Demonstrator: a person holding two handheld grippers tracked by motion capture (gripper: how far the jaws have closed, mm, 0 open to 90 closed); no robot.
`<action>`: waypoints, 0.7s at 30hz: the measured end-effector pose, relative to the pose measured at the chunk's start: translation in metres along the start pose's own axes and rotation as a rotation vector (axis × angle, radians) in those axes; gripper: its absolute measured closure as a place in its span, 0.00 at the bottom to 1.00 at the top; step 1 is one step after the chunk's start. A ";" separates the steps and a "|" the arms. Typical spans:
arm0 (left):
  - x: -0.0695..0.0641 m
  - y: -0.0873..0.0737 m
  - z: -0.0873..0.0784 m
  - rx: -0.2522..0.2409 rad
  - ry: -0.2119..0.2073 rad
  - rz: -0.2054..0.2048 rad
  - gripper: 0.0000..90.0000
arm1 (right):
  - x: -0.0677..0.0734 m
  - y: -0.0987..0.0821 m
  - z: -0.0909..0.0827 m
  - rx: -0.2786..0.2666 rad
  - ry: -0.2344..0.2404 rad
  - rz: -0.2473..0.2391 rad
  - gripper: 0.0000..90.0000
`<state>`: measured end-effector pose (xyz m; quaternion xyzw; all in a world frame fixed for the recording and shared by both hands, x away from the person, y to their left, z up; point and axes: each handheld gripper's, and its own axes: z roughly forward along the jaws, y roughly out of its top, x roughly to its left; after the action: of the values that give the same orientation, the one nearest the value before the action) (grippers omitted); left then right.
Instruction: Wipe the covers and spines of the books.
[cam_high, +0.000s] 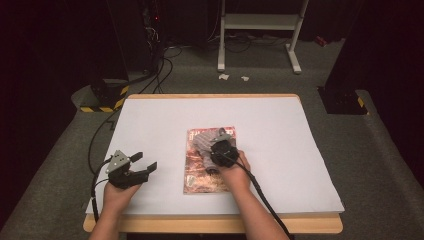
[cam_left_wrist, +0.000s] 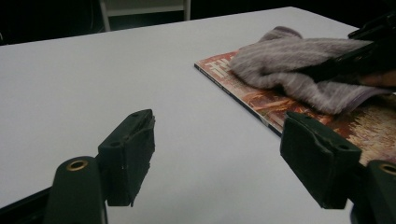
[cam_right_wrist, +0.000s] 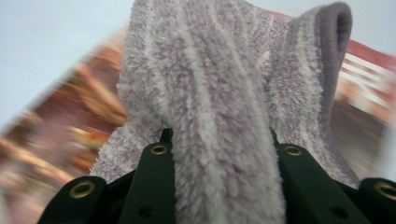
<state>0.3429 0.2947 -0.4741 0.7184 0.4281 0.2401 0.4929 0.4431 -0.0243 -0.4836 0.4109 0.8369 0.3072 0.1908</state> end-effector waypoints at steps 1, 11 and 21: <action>0.000 0.000 0.000 -0.001 0.000 0.000 0.30 | 0.007 0.003 0.003 0.000 0.011 -0.010 0.79; 0.003 -0.001 -0.002 -0.002 0.000 -0.006 0.30 | 0.045 0.023 0.019 -0.009 0.089 -0.065 0.78; 0.001 -0.002 -0.001 0.009 0.005 -0.002 0.30 | -0.030 -0.005 -0.001 0.001 -0.031 0.044 0.79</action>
<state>0.3417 0.2968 -0.4755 0.7195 0.4313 0.2396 0.4888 0.4572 -0.0510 -0.4840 0.4339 0.8249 0.3043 0.1968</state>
